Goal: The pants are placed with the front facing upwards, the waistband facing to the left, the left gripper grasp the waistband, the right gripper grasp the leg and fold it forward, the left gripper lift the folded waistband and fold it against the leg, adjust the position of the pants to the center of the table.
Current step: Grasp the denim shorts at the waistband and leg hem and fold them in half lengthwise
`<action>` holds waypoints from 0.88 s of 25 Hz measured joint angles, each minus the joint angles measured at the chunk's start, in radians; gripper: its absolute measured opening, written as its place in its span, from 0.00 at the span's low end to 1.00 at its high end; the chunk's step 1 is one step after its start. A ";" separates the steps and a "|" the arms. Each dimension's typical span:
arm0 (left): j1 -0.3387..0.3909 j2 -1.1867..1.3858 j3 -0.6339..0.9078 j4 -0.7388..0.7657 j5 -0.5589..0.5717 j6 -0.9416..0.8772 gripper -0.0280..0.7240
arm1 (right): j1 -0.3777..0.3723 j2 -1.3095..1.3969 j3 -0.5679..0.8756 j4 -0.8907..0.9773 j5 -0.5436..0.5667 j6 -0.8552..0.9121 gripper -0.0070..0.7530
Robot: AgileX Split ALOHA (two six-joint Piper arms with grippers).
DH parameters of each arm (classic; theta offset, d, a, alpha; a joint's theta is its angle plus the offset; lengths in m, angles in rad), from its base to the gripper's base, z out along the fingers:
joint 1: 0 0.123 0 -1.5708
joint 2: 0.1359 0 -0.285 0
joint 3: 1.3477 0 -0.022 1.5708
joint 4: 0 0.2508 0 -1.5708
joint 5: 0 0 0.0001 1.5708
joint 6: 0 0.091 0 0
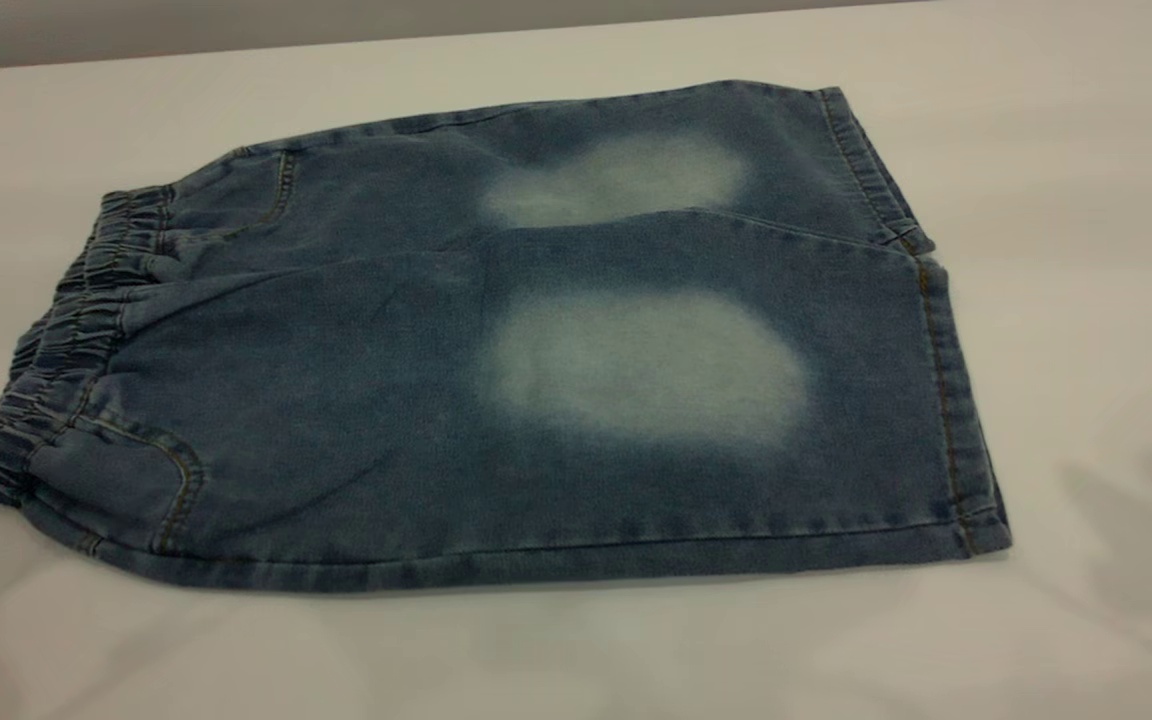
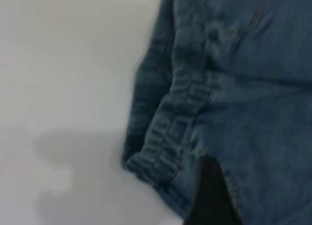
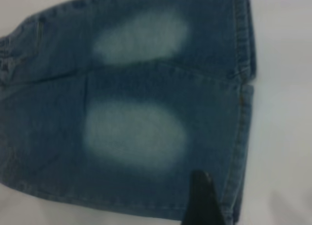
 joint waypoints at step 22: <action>0.001 0.534 0.000 0.071 -0.319 0.023 0.62 | 0.000 0.173 0.001 0.048 -0.094 -0.064 0.57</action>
